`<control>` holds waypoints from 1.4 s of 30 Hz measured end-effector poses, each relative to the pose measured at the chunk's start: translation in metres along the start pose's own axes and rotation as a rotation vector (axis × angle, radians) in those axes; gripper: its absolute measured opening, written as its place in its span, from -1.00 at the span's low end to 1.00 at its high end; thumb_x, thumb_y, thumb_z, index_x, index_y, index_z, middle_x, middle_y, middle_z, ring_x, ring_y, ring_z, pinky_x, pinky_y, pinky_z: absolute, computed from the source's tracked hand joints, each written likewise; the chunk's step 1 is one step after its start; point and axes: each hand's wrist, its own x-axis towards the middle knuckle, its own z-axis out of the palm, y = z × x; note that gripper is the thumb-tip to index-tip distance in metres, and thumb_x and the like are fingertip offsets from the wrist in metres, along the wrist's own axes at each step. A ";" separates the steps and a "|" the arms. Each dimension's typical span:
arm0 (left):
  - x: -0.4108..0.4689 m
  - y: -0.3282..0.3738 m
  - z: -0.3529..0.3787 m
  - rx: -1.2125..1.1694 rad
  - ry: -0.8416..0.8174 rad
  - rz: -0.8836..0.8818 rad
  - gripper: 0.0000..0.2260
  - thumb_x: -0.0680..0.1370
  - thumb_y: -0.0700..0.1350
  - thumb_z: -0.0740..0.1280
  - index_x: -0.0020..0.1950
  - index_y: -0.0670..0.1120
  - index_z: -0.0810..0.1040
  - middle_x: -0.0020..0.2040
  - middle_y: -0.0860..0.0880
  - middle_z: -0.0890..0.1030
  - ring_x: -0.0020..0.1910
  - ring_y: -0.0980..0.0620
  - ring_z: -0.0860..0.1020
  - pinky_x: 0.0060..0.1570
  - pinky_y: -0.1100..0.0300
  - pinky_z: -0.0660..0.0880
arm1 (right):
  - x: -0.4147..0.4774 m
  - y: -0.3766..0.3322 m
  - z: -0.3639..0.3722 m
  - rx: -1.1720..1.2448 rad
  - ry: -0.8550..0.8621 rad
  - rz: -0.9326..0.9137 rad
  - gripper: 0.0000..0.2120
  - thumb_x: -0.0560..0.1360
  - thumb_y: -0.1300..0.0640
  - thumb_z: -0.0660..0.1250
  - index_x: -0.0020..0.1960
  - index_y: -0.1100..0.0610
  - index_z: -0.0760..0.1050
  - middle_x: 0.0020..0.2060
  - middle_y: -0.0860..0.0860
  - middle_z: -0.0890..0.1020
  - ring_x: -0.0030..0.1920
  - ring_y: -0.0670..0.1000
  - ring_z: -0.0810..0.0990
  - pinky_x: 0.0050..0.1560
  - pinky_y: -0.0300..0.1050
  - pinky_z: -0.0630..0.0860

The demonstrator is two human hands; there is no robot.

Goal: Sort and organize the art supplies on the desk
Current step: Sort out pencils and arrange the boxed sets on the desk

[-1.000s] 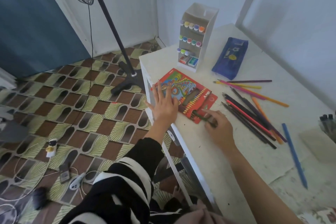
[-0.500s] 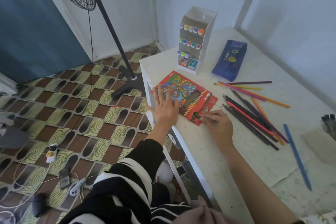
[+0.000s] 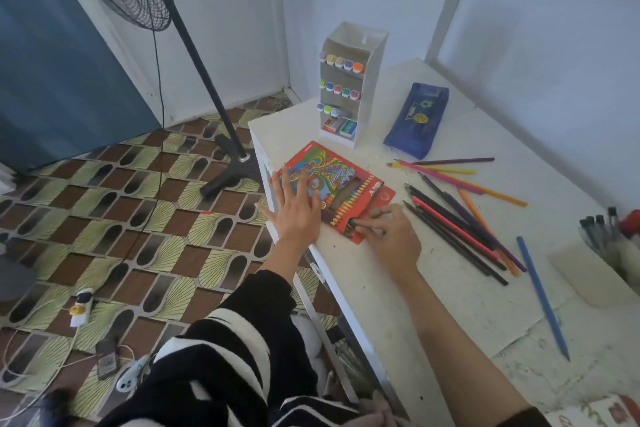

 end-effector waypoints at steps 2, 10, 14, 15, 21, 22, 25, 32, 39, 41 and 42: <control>0.000 -0.001 0.000 0.008 0.000 -0.002 -0.57 0.64 0.11 -0.09 0.52 0.16 0.07 0.57 0.08 -0.16 0.51 0.06 -0.30 0.33 -0.46 -0.19 | -0.001 0.001 0.002 -0.104 -0.031 -0.132 -0.83 0.45 0.02 0.41 0.03 -0.09 0.65 0.02 -0.06 0.49 -0.05 -0.07 0.39 -0.33 -0.23 0.32; -0.001 0.000 -0.002 0.022 -0.009 -0.013 -0.56 0.63 0.15 -0.09 0.52 0.17 0.06 0.57 0.09 -0.15 0.52 0.06 -0.29 0.34 -0.45 -0.19 | -0.002 0.005 -0.002 -0.015 -0.130 -0.116 -0.80 0.52 0.09 0.33 0.11 -0.04 0.61 0.07 -0.11 0.47 -0.01 -0.05 0.45 -0.16 -0.17 0.48; -0.001 0.001 -0.004 0.021 -0.017 -0.016 -0.55 0.63 0.14 -0.09 0.52 0.16 0.07 0.57 0.10 -0.15 0.52 0.07 -0.30 0.33 -0.46 -0.18 | -0.003 0.004 -0.010 0.210 -0.144 -0.051 -0.75 0.53 0.19 0.31 0.00 -0.18 0.55 -0.02 -0.28 0.43 -0.09 -0.05 0.53 -0.10 -0.16 0.52; 0.000 0.001 -0.004 0.024 -0.021 -0.017 -0.55 0.62 0.14 -0.09 0.53 0.16 0.06 0.57 0.10 -0.15 0.52 0.07 -0.30 0.34 -0.46 -0.19 | -0.001 0.003 -0.014 0.274 -0.143 -0.032 -0.70 0.53 0.23 0.29 -0.02 -0.20 0.54 -0.02 -0.26 0.47 -0.10 -0.07 0.53 -0.10 -0.19 0.52; -0.001 0.003 -0.005 0.025 -0.026 -0.027 -0.56 0.62 0.11 -0.08 0.52 0.17 0.06 0.57 0.10 -0.15 0.51 0.08 -0.30 0.33 -0.46 -0.16 | 0.053 0.015 -0.068 0.309 -0.003 -0.062 -0.65 0.48 0.46 0.21 -0.09 0.08 0.63 -0.23 0.01 0.63 -0.36 -0.18 0.51 -0.27 -0.36 0.44; -0.001 0.003 -0.005 0.021 -0.025 -0.028 -0.56 0.62 0.11 -0.08 0.53 0.17 0.06 0.57 0.10 -0.15 0.51 0.09 -0.30 0.33 -0.46 -0.16 | 0.069 0.019 -0.078 0.226 0.034 -0.088 -0.68 0.48 0.47 0.22 -0.09 0.14 0.65 -0.21 0.08 0.64 -0.31 -0.20 0.54 -0.24 -0.41 0.41; -0.002 0.004 -0.006 0.033 -0.032 -0.029 -0.55 0.63 0.12 -0.09 0.53 0.16 0.03 0.57 0.10 -0.17 0.51 0.08 -0.32 0.33 -0.46 -0.17 | 0.114 0.036 -0.101 -0.043 0.116 -0.061 -0.74 0.45 0.49 0.21 -0.03 0.30 0.63 -0.09 0.20 0.62 -0.08 0.05 0.59 -0.04 -0.35 0.36; 0.004 0.009 -0.012 0.174 -0.058 -0.009 -0.55 0.62 0.11 -0.08 0.52 0.12 0.05 0.57 0.00 -0.12 0.53 -0.02 -0.24 0.32 -0.42 -0.23 | 0.157 0.079 -0.104 -0.447 -0.106 0.024 -0.80 0.48 0.34 0.25 -0.01 0.25 0.63 -0.04 0.20 0.52 0.01 0.23 0.54 0.00 -0.03 0.44; 0.021 0.007 -0.014 0.158 -0.094 0.074 -0.56 0.62 0.16 -0.02 0.49 0.11 0.12 0.56 -0.02 -0.07 0.54 -0.03 -0.22 0.36 -0.35 -0.26 | 0.145 0.067 -0.108 -0.528 -0.006 -0.152 -0.91 0.51 0.29 0.23 -0.06 0.22 0.51 -0.12 0.10 0.50 -0.11 0.17 0.53 -0.23 -0.03 0.41; 0.019 0.012 -0.013 0.119 -0.080 0.069 -0.56 0.63 0.12 0.01 0.50 0.07 0.13 0.57 -0.06 -0.08 0.53 -0.05 -0.24 0.40 -0.27 -0.27 | 0.136 0.049 -0.111 -0.428 0.118 -0.225 -0.92 0.52 0.24 0.27 -0.01 0.19 0.52 -0.09 0.05 0.55 -0.11 0.09 0.52 -0.24 -0.09 0.41; 0.017 0.016 -0.011 0.094 -0.075 0.058 -0.56 0.63 0.10 0.03 0.50 0.04 0.13 0.57 -0.08 -0.10 0.53 -0.07 -0.25 0.43 -0.24 -0.26 | 0.129 0.038 -0.113 -0.330 0.171 -0.263 -0.91 0.51 0.24 0.30 0.00 0.20 0.51 -0.10 0.03 0.56 -0.16 0.05 0.51 -0.25 -0.12 0.39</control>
